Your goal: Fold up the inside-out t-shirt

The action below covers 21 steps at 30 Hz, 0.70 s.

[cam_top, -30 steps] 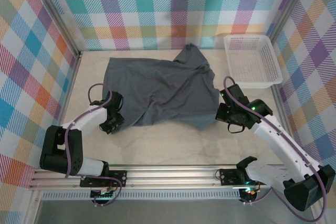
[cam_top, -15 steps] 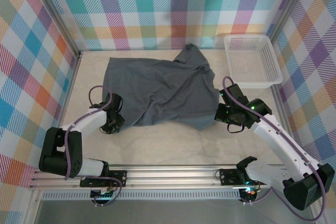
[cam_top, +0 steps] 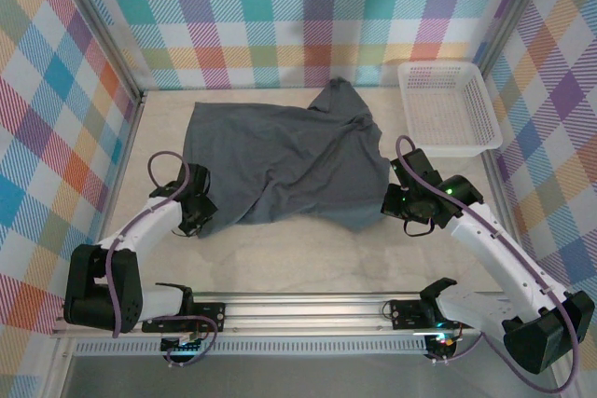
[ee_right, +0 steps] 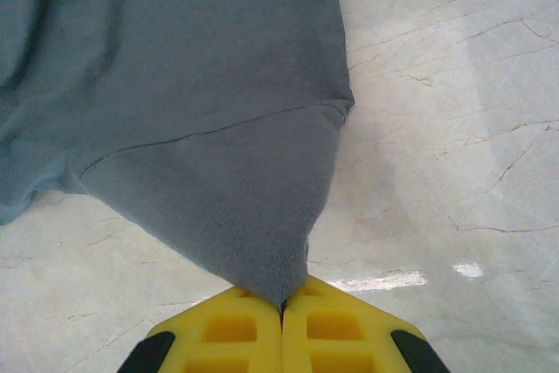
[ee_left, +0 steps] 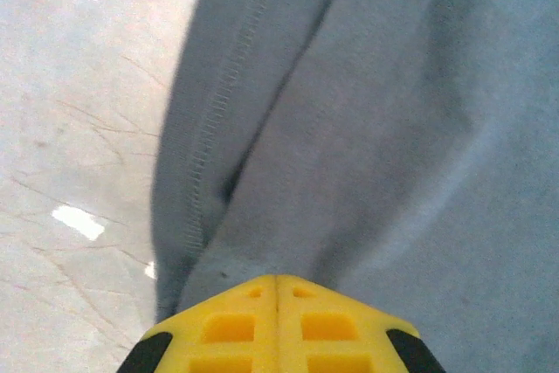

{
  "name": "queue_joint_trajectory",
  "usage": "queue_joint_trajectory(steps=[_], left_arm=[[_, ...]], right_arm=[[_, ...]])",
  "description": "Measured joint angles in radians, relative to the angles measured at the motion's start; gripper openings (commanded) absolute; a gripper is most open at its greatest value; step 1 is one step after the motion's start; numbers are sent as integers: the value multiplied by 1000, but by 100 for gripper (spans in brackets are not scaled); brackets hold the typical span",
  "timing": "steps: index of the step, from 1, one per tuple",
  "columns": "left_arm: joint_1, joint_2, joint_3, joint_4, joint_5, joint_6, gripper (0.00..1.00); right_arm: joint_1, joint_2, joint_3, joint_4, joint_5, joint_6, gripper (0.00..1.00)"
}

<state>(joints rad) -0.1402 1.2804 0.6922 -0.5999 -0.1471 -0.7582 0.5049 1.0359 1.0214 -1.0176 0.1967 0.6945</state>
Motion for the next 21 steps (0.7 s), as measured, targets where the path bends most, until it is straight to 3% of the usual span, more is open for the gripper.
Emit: queue_joint_trajectory(steps=[5,13,18,21], left_arm=[[13,-1,-9,-47,-18,-31,40],[15,7,-52,3,34,-32,47],[15,10,-55,29,55,-31,40],[15,4,-55,28,59,-31,27]], right_arm=[[0,0,0,2,-1,0,0],[0,0,0,6,-15,0,0],[0,0,0,6,-16,0,0],[0,0,0,6,-19,0,0]])
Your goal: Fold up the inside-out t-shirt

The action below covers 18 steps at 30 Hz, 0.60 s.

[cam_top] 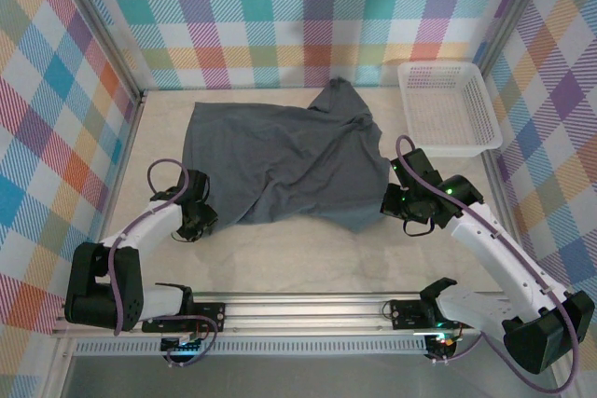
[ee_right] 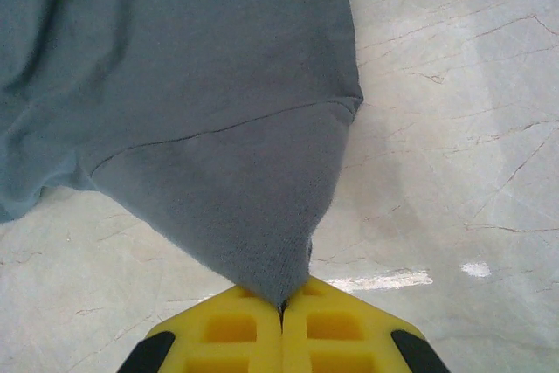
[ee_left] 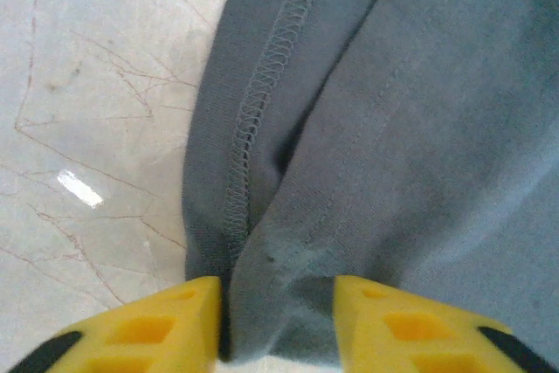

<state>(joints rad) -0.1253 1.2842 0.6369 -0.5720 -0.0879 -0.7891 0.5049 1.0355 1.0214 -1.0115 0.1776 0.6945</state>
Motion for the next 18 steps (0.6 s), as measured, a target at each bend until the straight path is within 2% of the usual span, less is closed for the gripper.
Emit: queue_joint_trajectory(steps=[3,10,14,16,18], left_arm=[[0,-19,-2,1,5,-1,16],[0,-24,-16,30,47,-4,20],[0,-10,-29,51,73,-4,18],[0,-10,-35,56,84,-3,13],[0,-10,-39,56,93,-3,3]], right_arm=[[0,0,0,0,-5,0,0],[0,0,0,0,-7,0,0],[0,0,0,0,-7,0,0],[0,0,0,0,-7,0,0],[0,0,0,0,-7,0,0]])
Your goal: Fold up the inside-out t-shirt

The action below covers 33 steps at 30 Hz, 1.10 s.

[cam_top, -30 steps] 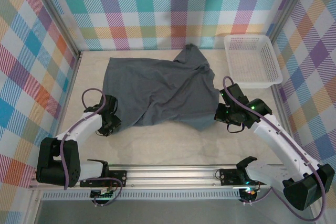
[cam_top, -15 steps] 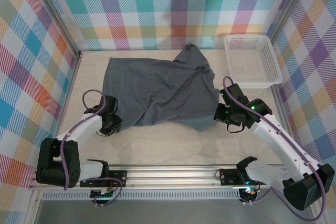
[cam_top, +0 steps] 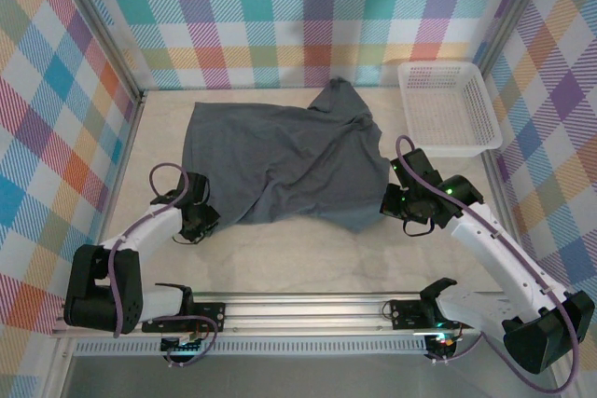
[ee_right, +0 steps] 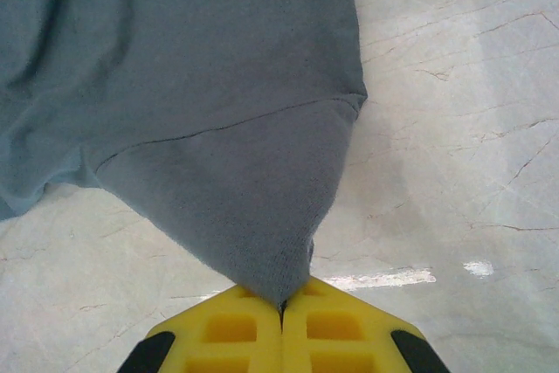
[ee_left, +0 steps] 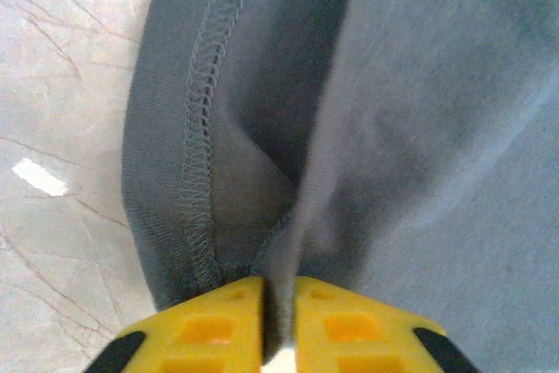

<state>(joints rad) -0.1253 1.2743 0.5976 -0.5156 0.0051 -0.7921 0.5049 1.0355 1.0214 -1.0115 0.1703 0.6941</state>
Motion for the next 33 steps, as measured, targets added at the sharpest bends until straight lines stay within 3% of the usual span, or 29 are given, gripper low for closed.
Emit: queue_joint_trajectory(steps=[7,12,17,23,28,33], left_arm=[[14,-37,10,-14,5,0,0],[77,-76,137,-36,-17,4,0],[163,43,306,-18,-22,32,0],[237,197,335,31,-13,60,0],[253,326,394,82,12,86,26],[259,372,430,68,-28,107,30]], right_arm=[[0,0,5,0,1,0,0],[-1,3,56,0,14,-5,0],[-2,8,89,4,32,-21,0],[-24,13,101,18,59,-34,0],[-39,34,113,46,60,-46,0],[-41,53,113,62,53,-48,0]])
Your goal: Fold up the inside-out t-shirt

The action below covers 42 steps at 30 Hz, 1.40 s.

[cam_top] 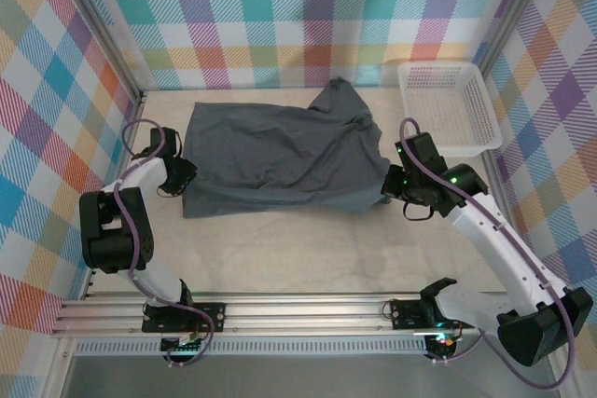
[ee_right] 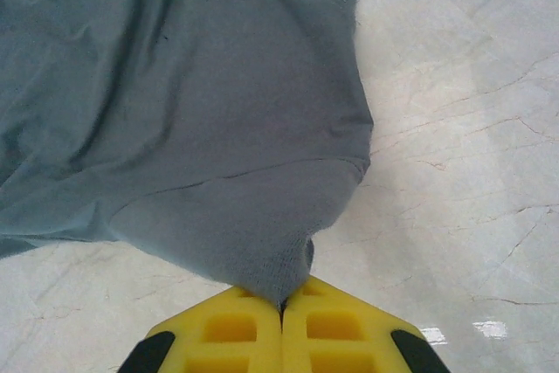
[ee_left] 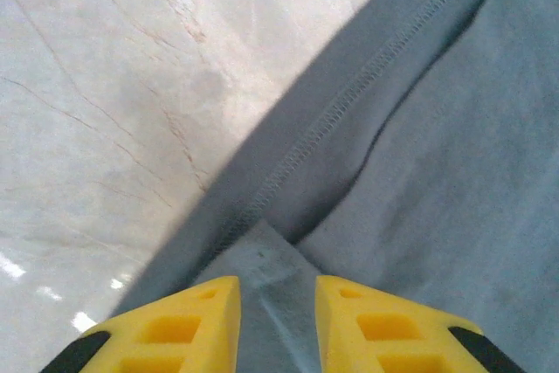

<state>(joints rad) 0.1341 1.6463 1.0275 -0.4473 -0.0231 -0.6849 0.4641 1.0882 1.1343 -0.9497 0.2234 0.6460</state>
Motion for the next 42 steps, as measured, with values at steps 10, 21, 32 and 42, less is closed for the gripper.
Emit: queue_joint_trajectory(steps=[10,21,32,42], left_arm=[[14,-154,-142,-25,-20,3,51],[14,-100,-185,96,75,-3,42],[19,-80,-198,156,139,-6,27],[19,-175,-258,124,156,-5,21]], right_arm=[[0,14,0,25,-20,0,0],[0,23,0,30,-34,0,0],[0,23,0,30,-35,0,0],[-1,25,0,31,-46,0,0]])
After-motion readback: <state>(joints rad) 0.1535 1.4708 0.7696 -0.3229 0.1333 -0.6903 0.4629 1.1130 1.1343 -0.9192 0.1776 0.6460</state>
